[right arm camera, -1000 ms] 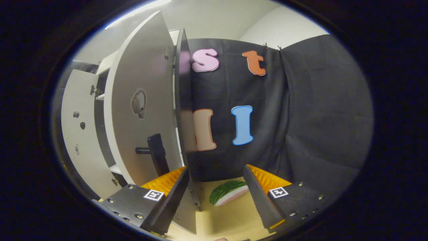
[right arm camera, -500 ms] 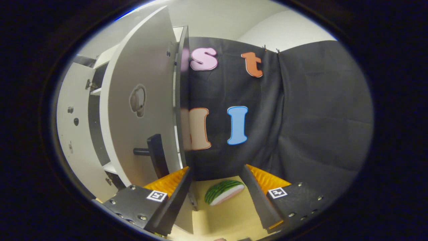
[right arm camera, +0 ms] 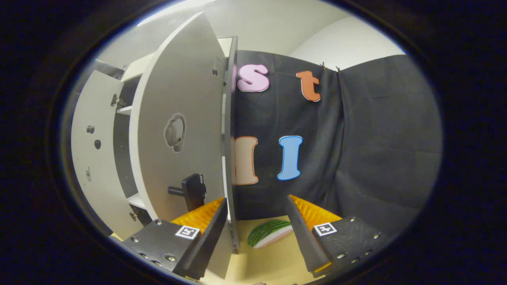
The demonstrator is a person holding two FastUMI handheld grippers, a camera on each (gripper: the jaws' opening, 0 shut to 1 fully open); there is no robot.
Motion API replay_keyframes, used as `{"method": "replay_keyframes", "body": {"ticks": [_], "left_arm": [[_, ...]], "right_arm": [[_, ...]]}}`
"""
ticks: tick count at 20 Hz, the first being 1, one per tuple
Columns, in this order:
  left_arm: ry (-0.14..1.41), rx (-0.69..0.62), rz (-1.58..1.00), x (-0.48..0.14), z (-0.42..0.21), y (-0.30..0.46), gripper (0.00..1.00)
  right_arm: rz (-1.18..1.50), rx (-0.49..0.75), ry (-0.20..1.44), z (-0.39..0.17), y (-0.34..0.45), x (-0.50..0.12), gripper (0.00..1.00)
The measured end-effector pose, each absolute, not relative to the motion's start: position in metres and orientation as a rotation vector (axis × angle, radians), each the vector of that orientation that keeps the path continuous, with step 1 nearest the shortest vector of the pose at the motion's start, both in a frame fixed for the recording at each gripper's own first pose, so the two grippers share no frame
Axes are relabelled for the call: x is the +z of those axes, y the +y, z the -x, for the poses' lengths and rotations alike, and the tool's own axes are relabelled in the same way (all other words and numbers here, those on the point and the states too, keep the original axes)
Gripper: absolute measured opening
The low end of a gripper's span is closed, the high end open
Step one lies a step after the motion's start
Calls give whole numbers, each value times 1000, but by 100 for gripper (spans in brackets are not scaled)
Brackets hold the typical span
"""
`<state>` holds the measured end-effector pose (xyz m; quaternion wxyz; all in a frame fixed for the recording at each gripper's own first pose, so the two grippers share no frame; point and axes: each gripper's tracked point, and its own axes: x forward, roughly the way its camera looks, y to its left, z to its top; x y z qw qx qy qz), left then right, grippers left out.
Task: Grasp the bottle in the cabinet with the left hand and place it on the coaster, then close the right door with the right hand and the left door with the left hand.
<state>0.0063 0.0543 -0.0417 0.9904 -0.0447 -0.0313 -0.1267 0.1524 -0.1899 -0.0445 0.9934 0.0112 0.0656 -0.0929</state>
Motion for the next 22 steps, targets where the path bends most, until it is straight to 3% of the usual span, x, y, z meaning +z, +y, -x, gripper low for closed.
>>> {"method": "replay_keyframes", "body": {"ticks": [6,8,9,10,13,14,16,17,19,20,22], "left_arm": [[-75,-315,176,-16,-5,38,86],[-89,-308,157,-12,-6,39,86],[-91,-305,139,-11,-6,38,86],[-93,-299,119,-11,-5,38,86],[-101,-289,76,-8,-2,34,81],[-102,-292,69,-7,1,33,85],[-110,-291,56,-5,4,32,85],[-109,-286,50,-5,4,32,85],[-101,-282,44,-9,6,32,85],[-93,-277,43,-11,6,32,81],[-81,-275,40,-15,9,33,85]], "right_arm": [[-35,-144,131,-156,-170,-46,84],[-43,-155,133,-155,-170,-47,84],[-46,-168,141,-154,-170,-48,89],[-44,-178,145,-153,-170,-47,84],[-41,-182,134,-153,-164,-46,84],[-42,-183,133,-154,-162,-46,89],[-29,-198,129,-154,-160,-46,89],[-21,-211,132,-155,-160,-48,84],[-19,-200,125,-158,-150,-48,84],[-30,-192,127,-160,-144,-49,87],[-36,-173,122,-164,-134,-50,92]]}}
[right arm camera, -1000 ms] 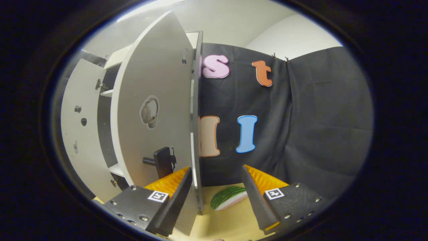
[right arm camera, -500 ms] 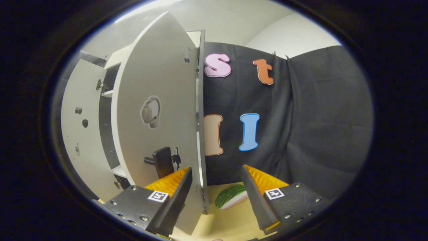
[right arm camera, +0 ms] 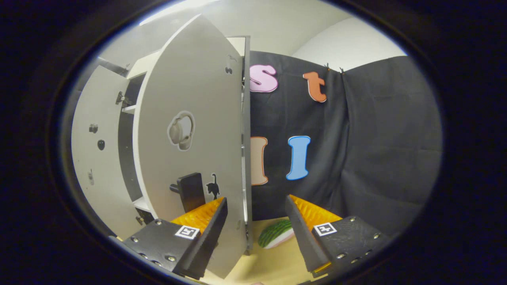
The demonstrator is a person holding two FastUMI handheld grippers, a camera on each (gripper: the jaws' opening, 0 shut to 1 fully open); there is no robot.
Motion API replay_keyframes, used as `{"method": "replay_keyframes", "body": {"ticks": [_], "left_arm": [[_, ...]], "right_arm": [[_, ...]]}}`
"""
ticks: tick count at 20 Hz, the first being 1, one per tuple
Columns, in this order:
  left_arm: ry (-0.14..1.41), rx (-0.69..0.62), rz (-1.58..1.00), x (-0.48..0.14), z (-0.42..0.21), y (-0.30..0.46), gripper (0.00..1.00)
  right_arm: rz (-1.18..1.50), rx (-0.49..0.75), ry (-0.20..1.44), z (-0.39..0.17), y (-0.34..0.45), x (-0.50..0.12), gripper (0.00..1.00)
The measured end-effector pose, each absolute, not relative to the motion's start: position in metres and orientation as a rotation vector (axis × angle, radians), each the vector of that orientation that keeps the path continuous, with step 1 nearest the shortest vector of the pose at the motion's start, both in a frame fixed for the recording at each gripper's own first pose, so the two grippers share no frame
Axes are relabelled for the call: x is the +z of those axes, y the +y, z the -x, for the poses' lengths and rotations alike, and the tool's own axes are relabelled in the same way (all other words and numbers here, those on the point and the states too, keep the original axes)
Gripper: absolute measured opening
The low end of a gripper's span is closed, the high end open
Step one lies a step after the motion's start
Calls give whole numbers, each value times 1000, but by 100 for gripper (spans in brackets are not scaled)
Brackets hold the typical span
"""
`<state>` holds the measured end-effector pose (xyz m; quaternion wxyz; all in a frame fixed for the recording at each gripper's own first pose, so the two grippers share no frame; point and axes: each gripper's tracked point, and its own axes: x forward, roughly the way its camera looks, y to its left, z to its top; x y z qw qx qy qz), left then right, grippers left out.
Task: Grasp the bottle in the cabinet with the left hand and place it on the coaster, then close the right door with the right hand and the left door with the left hand.
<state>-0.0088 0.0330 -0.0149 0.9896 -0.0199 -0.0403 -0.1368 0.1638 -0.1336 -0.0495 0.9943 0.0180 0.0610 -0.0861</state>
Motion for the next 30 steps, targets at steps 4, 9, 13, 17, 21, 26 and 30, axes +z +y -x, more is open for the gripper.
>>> {"method": "replay_keyframes", "body": {"ticks": [4,9,13,17,21,26,30], "left_arm": [[-83,-247,24,-14,13,45,85],[-79,-200,19,-14,14,65,85],[-54,-173,28,-25,13,74,85],[-64,-137,8,-22,12,85,85],[-64,-117,9,-24,12,95,85],[-65,-72,8,-23,8,116,85],[-77,-27,-3,-15,1,140,85]], "right_arm": [[-26,-128,118,-173,-113,-54,91],[-15,-96,54,-175,-97,-52,94],[20,-44,42,-181,-74,-58,90],[24,1,-2,-178,-46,-52,95],[5,53,-51,-172,-21,-40,98],[-4,56,8,-162,-15,-50,96],[-7,24,51,-152,-19,-60,98]]}}
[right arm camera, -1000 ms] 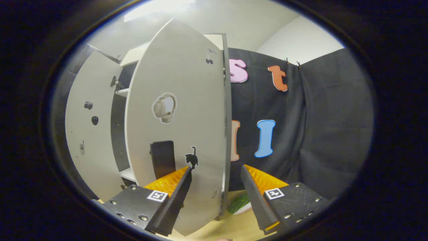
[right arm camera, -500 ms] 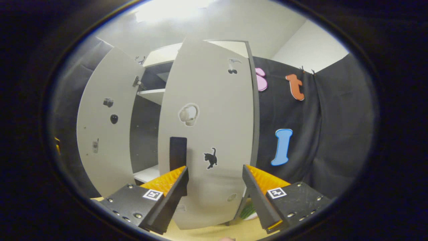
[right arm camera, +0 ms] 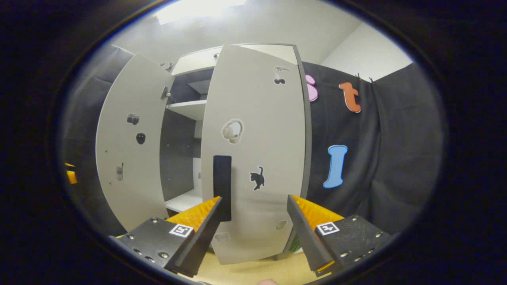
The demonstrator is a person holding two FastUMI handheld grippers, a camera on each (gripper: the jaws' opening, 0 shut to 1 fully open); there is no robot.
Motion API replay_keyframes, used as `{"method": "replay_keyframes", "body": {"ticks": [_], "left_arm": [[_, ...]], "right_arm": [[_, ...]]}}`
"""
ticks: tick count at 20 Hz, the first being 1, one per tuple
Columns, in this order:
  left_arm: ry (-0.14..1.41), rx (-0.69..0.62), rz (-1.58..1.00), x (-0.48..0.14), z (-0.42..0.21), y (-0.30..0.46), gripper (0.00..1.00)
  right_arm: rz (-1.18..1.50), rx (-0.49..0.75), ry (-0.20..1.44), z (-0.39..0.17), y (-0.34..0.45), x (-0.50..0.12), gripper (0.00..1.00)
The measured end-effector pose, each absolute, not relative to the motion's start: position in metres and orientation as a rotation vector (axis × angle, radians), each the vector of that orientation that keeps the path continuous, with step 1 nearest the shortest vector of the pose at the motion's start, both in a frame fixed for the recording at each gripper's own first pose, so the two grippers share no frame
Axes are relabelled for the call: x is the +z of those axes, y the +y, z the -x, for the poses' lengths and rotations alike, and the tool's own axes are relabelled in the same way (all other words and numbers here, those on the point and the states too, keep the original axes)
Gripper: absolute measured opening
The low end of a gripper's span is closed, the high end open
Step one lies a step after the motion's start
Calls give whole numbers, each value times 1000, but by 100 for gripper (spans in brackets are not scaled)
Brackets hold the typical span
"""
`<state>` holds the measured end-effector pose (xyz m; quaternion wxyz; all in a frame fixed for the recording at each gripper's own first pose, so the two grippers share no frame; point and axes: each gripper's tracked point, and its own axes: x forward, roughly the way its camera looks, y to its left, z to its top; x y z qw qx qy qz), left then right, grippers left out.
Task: Grasp the bottle in the cabinet with the left hand and place it on the coaster, then close the right door with the right hand and the left door with the left hand.
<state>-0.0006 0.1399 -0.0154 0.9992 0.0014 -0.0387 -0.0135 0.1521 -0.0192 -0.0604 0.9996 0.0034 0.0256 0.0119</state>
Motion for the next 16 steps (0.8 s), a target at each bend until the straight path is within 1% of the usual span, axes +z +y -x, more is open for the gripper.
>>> {"method": "replay_keyframes", "body": {"ticks": [1,2,3,4,5,6,9,10,11,12,13,14,16], "left_arm": [[-79,-19,-3,-14,-1,145,85],[-77,-17,-1,-14,-4,148,85],[-69,-15,2,-15,-6,151,85],[-65,-5,5,-16,-7,156,81],[-62,5,7,-16,-9,161,85],[-63,10,7,-15,-10,166,85],[-56,25,-4,-17,-16,181,85],[-52,28,-7,-19,-19,186,81],[-45,22,-1,-21,-22,189,85],[-39,10,14,-23,-24,190,85],[-39,0,34,-22,-26,190,81],[-39,-5,48,-21,-31,193,85],[-41,-9,55,-17,-38,200,85]], "right_arm": [[-29,36,54,-149,-16,-62,96],[-59,50,56,-144,-12,-62,98],[-84,60,57,-136,-9,-63,98],[-100,71,63,-129,-7,-65,96],[-108,78,69,-121,-5,-66,96],[-109,81,76,-115,-6,-66,98],[-96,93,93,-94,-10,-69,96],[-95,96,93,-89,-12,-68,96],[-93,97,88,-84,-13,-65,96],[-93,103,80,-80,-14,-62,96],[-98,109,71,-77,-13,-60,96],[-107,109,68,-75,-14,-57,96],[-114,96,66,-72,-17,-55,96]]}}
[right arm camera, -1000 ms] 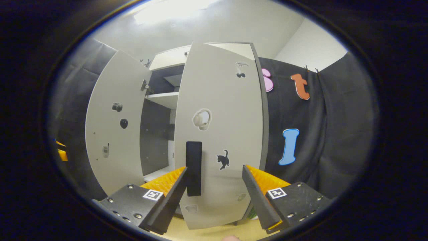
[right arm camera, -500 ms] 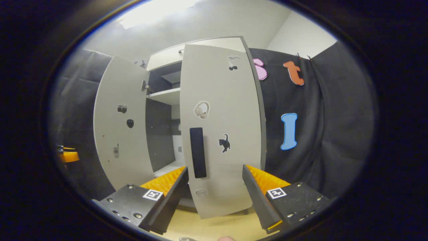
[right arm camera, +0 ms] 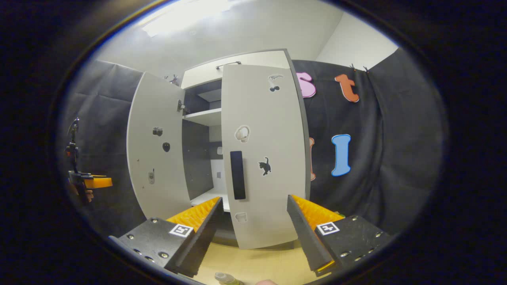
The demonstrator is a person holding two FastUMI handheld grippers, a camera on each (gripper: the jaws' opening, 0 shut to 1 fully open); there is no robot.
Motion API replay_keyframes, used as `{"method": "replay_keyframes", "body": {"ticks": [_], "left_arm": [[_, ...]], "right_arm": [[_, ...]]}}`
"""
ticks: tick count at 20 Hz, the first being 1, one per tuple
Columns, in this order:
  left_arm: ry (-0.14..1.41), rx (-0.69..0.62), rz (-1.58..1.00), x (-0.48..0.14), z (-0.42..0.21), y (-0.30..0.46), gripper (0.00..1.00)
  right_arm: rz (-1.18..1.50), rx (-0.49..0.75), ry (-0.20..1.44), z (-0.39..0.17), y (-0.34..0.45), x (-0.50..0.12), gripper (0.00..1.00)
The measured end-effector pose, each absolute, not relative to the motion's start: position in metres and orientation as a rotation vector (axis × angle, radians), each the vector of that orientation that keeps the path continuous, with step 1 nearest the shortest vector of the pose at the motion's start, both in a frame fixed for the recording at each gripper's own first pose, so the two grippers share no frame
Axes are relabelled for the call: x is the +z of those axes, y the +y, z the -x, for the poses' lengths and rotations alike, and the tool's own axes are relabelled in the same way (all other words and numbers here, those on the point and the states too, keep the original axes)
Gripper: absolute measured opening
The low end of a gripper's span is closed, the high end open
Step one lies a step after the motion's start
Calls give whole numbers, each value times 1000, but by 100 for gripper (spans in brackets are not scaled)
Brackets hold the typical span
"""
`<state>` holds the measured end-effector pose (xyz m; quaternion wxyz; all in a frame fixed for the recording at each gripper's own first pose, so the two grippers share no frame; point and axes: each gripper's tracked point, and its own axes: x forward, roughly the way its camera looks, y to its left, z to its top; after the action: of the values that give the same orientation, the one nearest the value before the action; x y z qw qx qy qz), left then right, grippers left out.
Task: Grasp the bottle in the cabinet with the left hand and place it on the coaster, then close the right door with the right hand and the left door with the left hand.
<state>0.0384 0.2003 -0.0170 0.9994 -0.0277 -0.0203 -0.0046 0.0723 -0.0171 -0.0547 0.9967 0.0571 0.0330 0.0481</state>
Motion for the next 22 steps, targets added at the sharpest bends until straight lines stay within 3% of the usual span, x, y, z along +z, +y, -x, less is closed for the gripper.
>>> {"method": "replay_keyframes", "body": {"ticks": [7,8,10,13,14,17,19,20,22], "left_arm": [[-58,-16,45,5,-76,217,85],[-59,-19,55,7,-81,218,81],[-60,-24,73,11,-95,216,85],[-54,-45,74,17,-116,209,81],[-47,-61,76,17,-121,203,85],[-58,-9,42,20,-129,204,78],[-65,-6,30,21,-130,200,84],[-66,-14,30,21,-131,197,78],[-58,-25,36,19,-128,190,81]], "right_arm": [[-145,67,56,-64,-33,-40,96],[-141,59,55,-64,-37,-38,98],[-146,46,57,-63,-44,-34,98],[-153,39,50,-60,-52,-30,95],[-157,32,44,-59,-55,-29,95],[-138,21,28,-55,-58,-29,95],[-109,16,22,-50,-62,-32,98],[-105,18,18,-48,-61,-33,100],[-110,44,11,-45,-55,-34,98]]}}
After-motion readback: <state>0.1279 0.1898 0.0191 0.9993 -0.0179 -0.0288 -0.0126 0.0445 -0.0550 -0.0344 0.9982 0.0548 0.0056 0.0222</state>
